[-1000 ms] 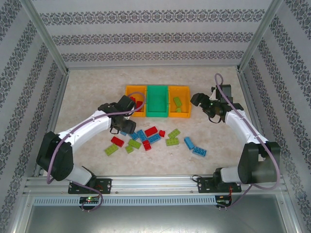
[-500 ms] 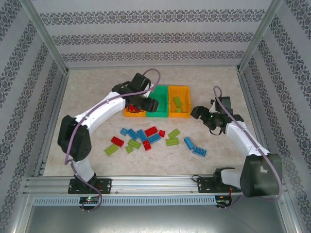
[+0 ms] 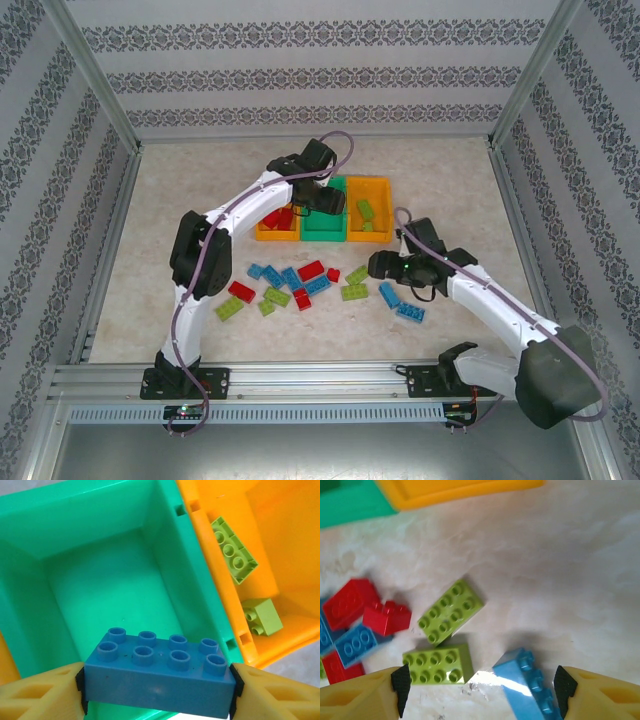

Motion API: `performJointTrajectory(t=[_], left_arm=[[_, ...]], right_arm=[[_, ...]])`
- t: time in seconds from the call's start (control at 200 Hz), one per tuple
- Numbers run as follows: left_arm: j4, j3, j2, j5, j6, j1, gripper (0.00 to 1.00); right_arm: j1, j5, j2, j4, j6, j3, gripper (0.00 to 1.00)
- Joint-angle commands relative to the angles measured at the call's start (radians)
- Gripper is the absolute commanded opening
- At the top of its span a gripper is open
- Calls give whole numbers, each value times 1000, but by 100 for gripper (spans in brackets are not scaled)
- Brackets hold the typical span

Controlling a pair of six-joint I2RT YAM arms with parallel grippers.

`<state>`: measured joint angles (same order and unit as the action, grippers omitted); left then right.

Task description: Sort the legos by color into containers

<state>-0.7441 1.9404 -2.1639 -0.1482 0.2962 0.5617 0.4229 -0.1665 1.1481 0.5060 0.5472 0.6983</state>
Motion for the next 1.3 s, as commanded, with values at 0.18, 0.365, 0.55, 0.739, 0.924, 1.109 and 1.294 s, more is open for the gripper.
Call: performJointTrajectory(t=[0.18,0.365,0.55,0.739,0.924,1.109,1.294], left_arm=[[-47,69,-28,11,92,4,86],[-18,29,35,-22,117,4,99],[24,-67,142,17,122,2,99],[58,-215,263,123,103,-5,99],[161,-394,393,214,102,-15,99],[177,-451,438,247,84,-30,99],[186,-488,463,262,77,-35,99]], right_arm=[[197,137,116,-53,-283,87,76],[235,108,213,-47,-383,155,69],[255,98,289,5,-415,214,64],[269,138,304,134,-233,248,70],[323,156,295,119,-31,200,76],[361,192,352,99,77,198,79],[384,239,397,104,136,204,80]])
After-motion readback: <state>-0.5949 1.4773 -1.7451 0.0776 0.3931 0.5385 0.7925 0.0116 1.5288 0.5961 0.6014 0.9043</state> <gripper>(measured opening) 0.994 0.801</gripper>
